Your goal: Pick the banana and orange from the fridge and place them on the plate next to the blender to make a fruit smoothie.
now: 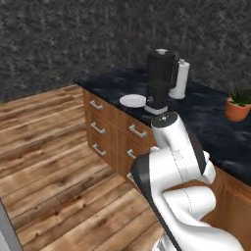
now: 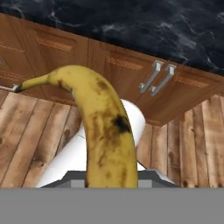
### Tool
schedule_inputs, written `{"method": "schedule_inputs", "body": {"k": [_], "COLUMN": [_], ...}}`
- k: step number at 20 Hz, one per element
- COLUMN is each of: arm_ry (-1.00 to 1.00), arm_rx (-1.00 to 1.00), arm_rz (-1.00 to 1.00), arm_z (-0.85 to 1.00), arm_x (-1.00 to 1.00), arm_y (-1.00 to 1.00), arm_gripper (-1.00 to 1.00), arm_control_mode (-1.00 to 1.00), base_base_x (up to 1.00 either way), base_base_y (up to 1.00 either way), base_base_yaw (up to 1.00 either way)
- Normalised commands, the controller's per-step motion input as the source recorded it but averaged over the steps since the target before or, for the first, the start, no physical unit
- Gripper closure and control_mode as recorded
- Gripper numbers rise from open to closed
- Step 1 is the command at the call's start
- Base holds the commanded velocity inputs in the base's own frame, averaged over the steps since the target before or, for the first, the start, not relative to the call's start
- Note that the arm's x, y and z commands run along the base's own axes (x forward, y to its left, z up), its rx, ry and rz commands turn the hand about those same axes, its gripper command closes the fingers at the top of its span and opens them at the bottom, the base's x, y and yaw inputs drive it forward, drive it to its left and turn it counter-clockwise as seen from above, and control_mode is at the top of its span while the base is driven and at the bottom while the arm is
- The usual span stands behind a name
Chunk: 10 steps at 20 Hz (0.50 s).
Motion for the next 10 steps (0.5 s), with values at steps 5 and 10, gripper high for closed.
{"method": "schedule_inputs", "body": {"k": [5,10], "arm_ry": [0.0,0.0], "arm_rx": [0.0,0.0], "arm_rz": [0.0,0.0], "arm_z": [0.0,0.0], "arm_x": [0.0,0.0], "arm_y": [0.0,0.0], "arm_gripper": [1.0,1.0], "arm_control_mode": [1.0,1.0], "base_base_x": [0.73,0.9], "base_base_y": [0.19,0.57], "base_base_yaw": [-0.32,0.28]}}
